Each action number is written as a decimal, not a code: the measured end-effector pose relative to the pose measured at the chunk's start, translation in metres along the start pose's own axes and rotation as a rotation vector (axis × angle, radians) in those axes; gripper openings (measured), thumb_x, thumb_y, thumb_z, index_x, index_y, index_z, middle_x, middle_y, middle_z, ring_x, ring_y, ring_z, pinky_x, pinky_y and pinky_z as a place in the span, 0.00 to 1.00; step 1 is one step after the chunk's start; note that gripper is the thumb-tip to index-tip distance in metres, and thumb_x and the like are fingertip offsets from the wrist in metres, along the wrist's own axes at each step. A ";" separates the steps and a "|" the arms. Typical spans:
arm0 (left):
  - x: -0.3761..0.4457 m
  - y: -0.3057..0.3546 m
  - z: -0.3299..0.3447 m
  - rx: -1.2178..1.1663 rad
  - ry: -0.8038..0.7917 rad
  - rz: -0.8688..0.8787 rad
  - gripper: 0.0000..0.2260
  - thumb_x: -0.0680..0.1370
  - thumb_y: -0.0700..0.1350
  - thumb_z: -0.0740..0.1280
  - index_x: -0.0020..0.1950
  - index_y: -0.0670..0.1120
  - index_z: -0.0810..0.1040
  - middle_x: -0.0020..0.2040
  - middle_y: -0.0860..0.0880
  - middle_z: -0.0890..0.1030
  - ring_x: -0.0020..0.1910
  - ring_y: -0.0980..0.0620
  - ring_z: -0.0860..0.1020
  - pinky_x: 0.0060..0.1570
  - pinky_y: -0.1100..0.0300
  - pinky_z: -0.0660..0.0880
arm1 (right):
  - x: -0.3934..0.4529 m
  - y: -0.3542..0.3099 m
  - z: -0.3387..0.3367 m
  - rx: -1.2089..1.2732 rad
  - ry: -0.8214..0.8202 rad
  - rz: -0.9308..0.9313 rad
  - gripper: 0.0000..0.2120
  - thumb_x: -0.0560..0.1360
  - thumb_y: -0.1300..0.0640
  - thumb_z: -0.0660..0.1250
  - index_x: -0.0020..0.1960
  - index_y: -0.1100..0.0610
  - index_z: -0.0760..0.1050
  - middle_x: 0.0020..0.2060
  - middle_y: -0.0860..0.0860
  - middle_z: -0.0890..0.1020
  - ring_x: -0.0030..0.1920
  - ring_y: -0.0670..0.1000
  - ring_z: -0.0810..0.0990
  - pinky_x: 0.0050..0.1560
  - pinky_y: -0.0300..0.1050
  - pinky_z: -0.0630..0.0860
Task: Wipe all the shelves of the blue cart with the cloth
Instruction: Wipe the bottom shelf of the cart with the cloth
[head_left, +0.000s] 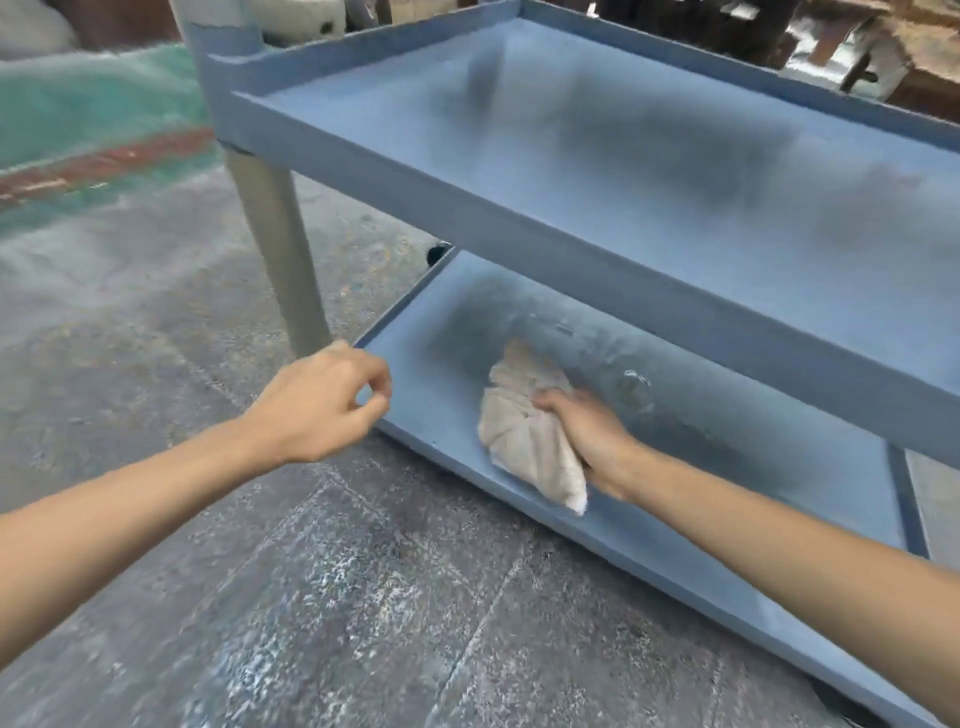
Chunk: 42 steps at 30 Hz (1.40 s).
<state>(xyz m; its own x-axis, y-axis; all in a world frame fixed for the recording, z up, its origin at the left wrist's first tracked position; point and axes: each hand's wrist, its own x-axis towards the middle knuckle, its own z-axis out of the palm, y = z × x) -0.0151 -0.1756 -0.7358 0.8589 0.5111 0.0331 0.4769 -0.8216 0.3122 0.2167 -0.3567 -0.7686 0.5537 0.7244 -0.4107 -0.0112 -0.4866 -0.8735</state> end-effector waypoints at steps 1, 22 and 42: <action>0.005 -0.002 0.014 0.016 -0.022 -0.014 0.16 0.75 0.54 0.54 0.52 0.50 0.77 0.52 0.52 0.80 0.57 0.49 0.75 0.51 0.49 0.76 | 0.011 0.008 -0.003 -0.196 0.059 -0.134 0.13 0.81 0.52 0.64 0.63 0.52 0.79 0.60 0.53 0.85 0.60 0.54 0.82 0.55 0.40 0.75; 0.111 0.031 0.188 -0.041 -0.065 -0.189 0.28 0.85 0.56 0.41 0.83 0.45 0.50 0.84 0.48 0.48 0.82 0.51 0.45 0.80 0.53 0.44 | 0.070 0.112 -0.011 -1.107 -0.028 -0.678 0.25 0.82 0.45 0.60 0.79 0.38 0.65 0.82 0.44 0.60 0.82 0.53 0.56 0.75 0.55 0.59; 0.110 0.024 0.197 0.093 -0.020 -0.157 0.31 0.83 0.60 0.44 0.83 0.46 0.49 0.84 0.48 0.47 0.82 0.50 0.44 0.80 0.51 0.44 | 0.008 0.193 -0.235 -1.045 0.862 0.200 0.17 0.81 0.54 0.55 0.67 0.56 0.73 0.65 0.58 0.77 0.69 0.60 0.72 0.70 0.63 0.65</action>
<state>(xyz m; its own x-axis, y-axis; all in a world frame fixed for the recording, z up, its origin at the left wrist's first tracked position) 0.1277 -0.1893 -0.9118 0.7754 0.6309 -0.0285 0.6201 -0.7521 0.2231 0.4149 -0.5598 -0.8790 0.9593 0.2550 0.1213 0.2634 -0.9629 -0.0586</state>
